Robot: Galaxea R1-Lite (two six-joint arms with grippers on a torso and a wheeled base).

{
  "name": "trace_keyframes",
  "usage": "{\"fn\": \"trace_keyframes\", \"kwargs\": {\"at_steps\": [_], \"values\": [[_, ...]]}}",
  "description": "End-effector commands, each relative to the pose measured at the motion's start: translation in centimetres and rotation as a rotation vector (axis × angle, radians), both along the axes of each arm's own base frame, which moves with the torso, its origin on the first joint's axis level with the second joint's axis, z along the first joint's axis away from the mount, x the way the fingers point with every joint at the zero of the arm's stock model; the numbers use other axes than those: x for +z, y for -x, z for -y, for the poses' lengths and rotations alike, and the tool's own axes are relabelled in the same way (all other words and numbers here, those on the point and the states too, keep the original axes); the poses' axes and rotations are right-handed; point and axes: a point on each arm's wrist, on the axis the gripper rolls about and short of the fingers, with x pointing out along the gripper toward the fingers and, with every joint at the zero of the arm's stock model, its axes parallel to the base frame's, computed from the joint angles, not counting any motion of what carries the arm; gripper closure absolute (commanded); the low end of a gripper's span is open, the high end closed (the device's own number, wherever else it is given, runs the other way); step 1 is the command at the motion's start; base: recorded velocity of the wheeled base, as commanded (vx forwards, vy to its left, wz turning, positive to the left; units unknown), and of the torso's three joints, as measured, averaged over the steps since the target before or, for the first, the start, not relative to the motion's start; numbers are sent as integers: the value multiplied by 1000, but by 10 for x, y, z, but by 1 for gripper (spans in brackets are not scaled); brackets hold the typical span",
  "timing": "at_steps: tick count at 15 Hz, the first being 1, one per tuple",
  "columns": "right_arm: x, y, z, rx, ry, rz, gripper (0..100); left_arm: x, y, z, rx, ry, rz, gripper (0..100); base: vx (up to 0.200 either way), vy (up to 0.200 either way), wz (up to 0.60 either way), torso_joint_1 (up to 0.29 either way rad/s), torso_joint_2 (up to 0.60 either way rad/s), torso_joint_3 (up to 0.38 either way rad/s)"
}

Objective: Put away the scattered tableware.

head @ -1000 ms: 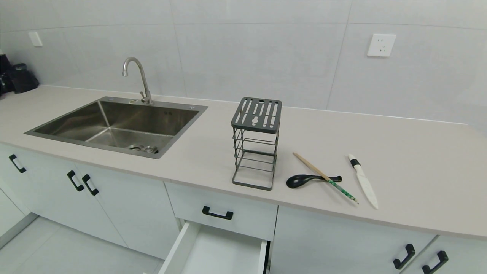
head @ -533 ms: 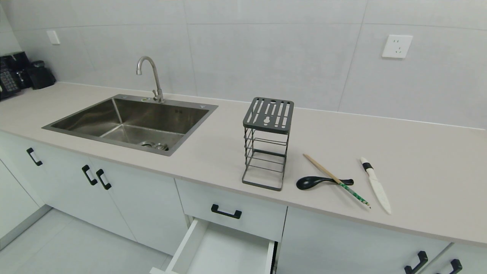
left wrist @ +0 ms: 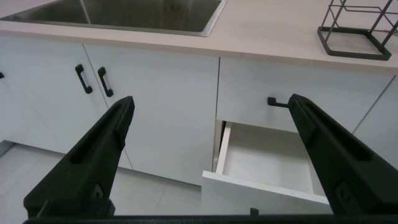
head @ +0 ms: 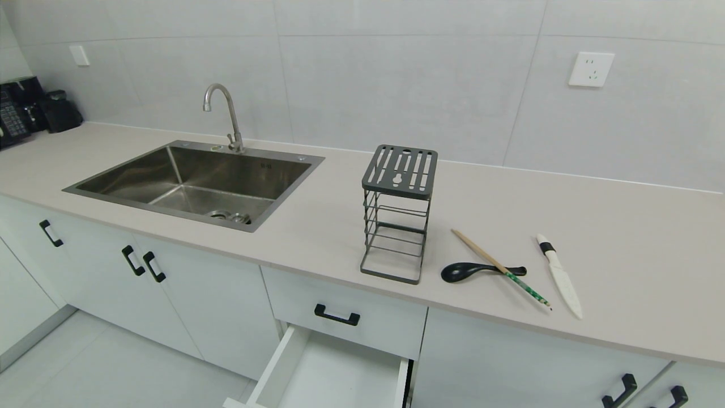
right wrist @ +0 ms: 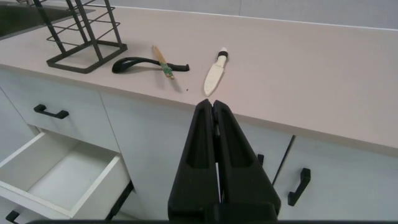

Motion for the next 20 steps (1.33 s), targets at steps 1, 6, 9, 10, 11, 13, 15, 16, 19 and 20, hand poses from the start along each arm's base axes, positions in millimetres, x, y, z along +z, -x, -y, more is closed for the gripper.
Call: {"fn": "trace_keyframes", "kwargs": {"at_steps": [1, 6, 9, 10, 11, 13, 15, 16, 19, 20], "values": [[0, 0, 0, 1, 3, 1, 100, 0, 0, 0, 0, 1, -1, 0, 0, 0, 0, 0, 0, 0], [0, 0, 0, 7, 6, -1, 100, 0, 0, 0, 0, 1, -1, 0, 0, 0, 0, 0, 0, 0], [22, 4, 0, 1, 3, 146, 100, 0, 0, 0, 0, -1, -1, 0, 0, 0, 0, 0, 0, 0], [81, 25, -1, 5, 14, 397, 100, 0, 0, 0, 0, -1, -1, 0, 0, 0, 0, 0, 0, 0], [96, 28, -3, 37, 23, 372, 100, 0, 0, 0, 0, 1, -1, 0, 0, 0, 0, 0, 0, 0], [103, 27, -5, 158, 36, 300, 100, 0, 0, 0, 0, 1, -1, 0, 0, 0, 0, 0, 0, 0], [110, 7, -7, 283, 33, 168, 100, 0, 0, 0, 0, -1, -1, 0, 0, 0, 0, 0, 0, 0], [115, 0, -8, 331, 29, 135, 100, 0, 0, 0, 0, 1, -1, 0, 0, 0, 0, 0, 0, 0], [124, -33, -9, 398, 1, -20, 100, 0, 0, 0, 0, 1, -1, 0, 0, 0, 0, 0, 0, 0], [124, -45, -9, 429, -8, -76, 100, 0, 0, 0, 0, 1, -1, 0, 0, 0, 0, 0, 0, 0]]}}
